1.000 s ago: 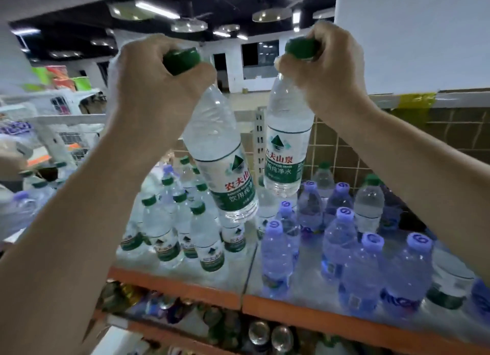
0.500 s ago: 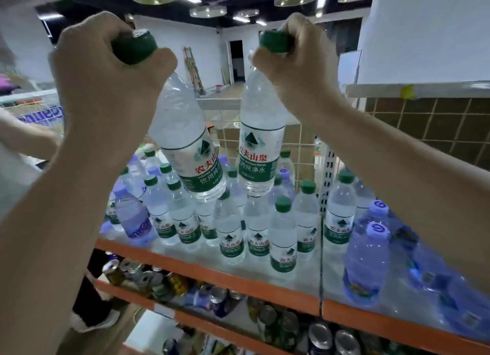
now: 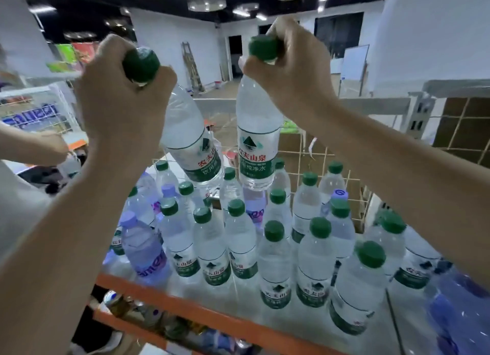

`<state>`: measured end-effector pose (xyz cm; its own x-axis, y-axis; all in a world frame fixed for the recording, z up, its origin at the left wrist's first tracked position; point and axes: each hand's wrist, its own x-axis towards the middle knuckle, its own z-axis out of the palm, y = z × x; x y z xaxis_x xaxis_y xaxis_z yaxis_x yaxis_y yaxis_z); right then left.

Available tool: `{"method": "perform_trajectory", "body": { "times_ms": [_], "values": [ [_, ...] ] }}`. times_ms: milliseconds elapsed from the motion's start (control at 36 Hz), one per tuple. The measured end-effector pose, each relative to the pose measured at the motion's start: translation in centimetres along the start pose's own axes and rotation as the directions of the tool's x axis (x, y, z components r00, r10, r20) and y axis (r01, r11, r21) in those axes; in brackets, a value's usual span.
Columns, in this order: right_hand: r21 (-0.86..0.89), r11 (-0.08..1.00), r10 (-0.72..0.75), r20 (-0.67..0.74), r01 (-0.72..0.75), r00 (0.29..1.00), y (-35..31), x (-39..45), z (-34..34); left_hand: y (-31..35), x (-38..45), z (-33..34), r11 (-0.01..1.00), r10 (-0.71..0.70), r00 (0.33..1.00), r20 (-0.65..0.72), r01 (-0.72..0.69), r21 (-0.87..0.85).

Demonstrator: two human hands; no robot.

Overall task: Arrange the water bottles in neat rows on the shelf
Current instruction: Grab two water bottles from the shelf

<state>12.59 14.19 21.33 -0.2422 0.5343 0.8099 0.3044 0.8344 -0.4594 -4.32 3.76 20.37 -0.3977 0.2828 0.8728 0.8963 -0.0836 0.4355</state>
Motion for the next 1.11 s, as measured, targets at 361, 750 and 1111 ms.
{"method": "perform_trajectory", "body": {
  "times_ms": [361,750,1111],
  "values": [
    [-0.313,0.939,0.235,0.283,-0.142,0.93,4.9,-1.1,7.6,-7.7,0.7,6.8,0.985,0.026,0.87,0.492,0.061,-0.159],
    [-0.756,0.64,0.679,0.472,-0.138,0.562,8.2,-5.1,11.0,-12.0,-0.6,9.8,0.95,0.307,0.392,0.867,-0.189,-0.25],
    [-0.732,0.651,0.733,0.536,-0.202,0.418,9.5,-5.9,11.3,-13.2,-3.8,13.0,0.902,0.213,-0.055,0.976,-0.372,-0.218]
  ]
}}
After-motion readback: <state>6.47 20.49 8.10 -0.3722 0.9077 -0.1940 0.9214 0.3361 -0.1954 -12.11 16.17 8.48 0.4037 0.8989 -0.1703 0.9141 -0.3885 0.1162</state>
